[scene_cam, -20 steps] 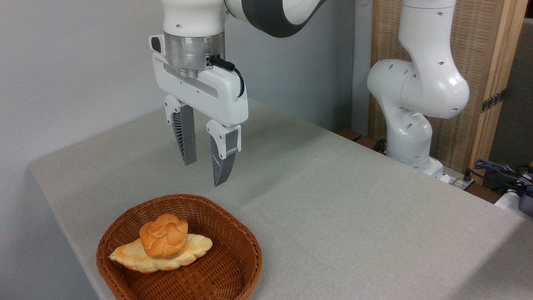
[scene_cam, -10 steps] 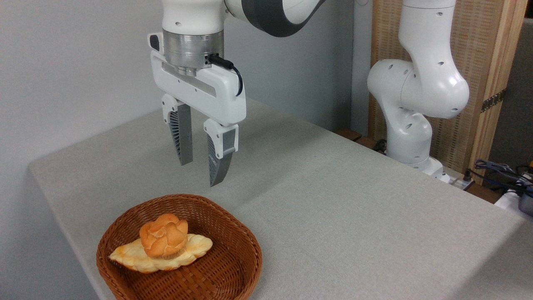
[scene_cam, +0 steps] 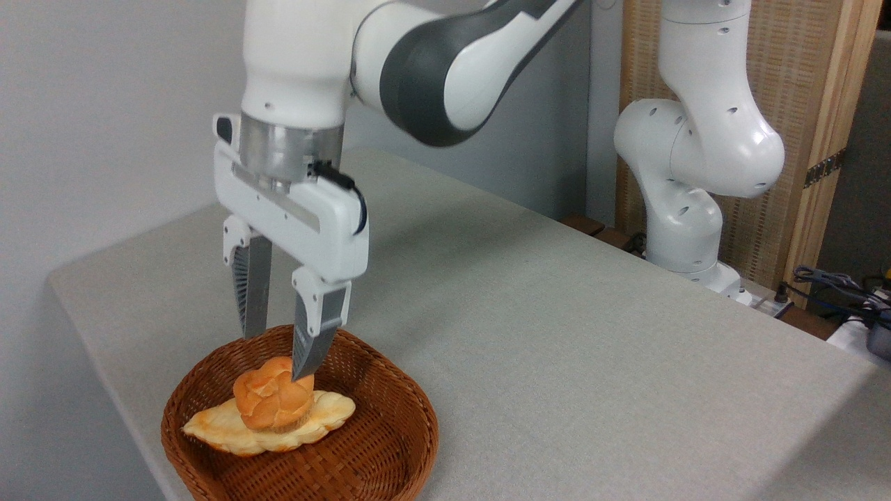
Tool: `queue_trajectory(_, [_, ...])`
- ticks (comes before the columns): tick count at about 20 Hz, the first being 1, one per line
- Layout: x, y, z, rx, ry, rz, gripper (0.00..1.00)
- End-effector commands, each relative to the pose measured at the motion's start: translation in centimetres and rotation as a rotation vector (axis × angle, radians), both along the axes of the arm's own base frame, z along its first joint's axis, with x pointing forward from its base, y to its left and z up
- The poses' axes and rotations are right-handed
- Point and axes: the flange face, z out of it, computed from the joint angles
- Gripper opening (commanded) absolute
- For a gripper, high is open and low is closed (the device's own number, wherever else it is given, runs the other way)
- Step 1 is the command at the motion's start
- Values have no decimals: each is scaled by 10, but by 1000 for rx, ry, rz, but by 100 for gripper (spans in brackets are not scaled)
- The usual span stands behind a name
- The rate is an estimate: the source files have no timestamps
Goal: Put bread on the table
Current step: 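Lower the open gripper onto the round orange bun in the basket, then close the gripper around the orange bun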
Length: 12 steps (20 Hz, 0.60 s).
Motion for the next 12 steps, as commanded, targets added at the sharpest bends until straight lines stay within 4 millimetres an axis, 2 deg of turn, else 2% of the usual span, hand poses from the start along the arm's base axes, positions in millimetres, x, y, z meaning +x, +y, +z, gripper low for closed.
queue_trajectory(1, [13, -1, -17, -25, -8, 13, 100])
queue_trajectory(10, [26, -10, -66, -17, 53, -5, 100])
queue_trajectory(12, [27, -21, -73, -18, 64, -26, 100])
